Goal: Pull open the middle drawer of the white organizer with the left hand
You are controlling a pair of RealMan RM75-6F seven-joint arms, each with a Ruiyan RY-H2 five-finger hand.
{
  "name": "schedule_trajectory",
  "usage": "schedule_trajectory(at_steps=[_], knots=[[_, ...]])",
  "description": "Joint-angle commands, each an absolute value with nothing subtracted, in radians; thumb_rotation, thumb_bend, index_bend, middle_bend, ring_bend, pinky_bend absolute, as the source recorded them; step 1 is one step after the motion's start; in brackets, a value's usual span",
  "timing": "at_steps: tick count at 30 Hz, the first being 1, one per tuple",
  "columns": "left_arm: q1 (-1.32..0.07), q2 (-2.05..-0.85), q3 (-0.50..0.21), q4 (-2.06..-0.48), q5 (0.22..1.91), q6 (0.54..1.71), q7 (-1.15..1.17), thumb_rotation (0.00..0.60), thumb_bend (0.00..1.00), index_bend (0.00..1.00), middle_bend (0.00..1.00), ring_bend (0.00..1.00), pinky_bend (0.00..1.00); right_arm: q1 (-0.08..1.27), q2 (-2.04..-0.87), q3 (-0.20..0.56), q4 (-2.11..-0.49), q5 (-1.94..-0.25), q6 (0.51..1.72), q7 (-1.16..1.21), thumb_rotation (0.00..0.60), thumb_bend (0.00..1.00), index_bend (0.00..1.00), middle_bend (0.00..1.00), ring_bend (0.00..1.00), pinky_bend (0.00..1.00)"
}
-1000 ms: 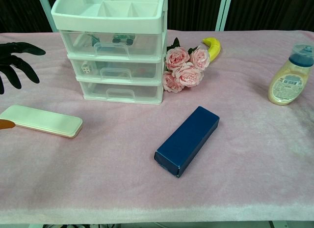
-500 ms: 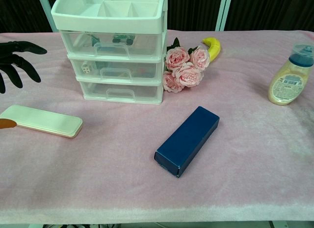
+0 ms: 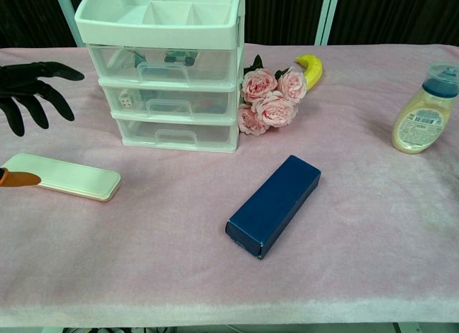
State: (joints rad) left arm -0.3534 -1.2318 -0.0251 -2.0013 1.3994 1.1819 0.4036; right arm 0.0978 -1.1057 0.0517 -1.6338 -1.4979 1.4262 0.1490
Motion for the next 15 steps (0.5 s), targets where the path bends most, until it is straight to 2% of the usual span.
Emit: schedule_trajectory(at_steps=[1, 6, 10, 15], knots=[[-0.365, -1.248, -0.033, -1.999, 1.381, 1.170, 0.413, 0.600, 0.16, 0.00, 0.28, 0.31, 0.42, 0.098, -1.105, 0.052, -1.634, -1.497, 1.424, 0.151, 0.600, 0.08, 0.00, 0.00, 0.00, 0.12], [-0.393, -1.291, -0.065, -1.992, 1.327, 1.148, 0.420, 0.600, 0.17, 0.00, 0.36, 0.39, 0.48, 0.099, -1.105, 0.052, -1.634, -1.497, 1.422, 0.153, 0.600, 0.08, 0.00, 0.00, 0.00, 0.12], [-0.420, -1.338, -0.108, -1.981, 1.258, 1.132, 0.402, 0.600, 0.19, 0.00, 0.51, 0.51, 0.57, 0.100, -1.104, 0.053, -1.634, -1.492, 1.419, 0.159, 0.600, 0.08, 0.00, 0.00, 0.00, 0.12], [-0.461, -1.398, -0.162, -1.957, 1.159, 1.102, 0.377, 0.600, 0.20, 0.00, 0.63, 0.62, 0.67, 0.101, -1.104, 0.054, -1.634, -1.488, 1.414, 0.165, 0.600, 0.08, 0.00, 0.00, 0.00, 0.12]])
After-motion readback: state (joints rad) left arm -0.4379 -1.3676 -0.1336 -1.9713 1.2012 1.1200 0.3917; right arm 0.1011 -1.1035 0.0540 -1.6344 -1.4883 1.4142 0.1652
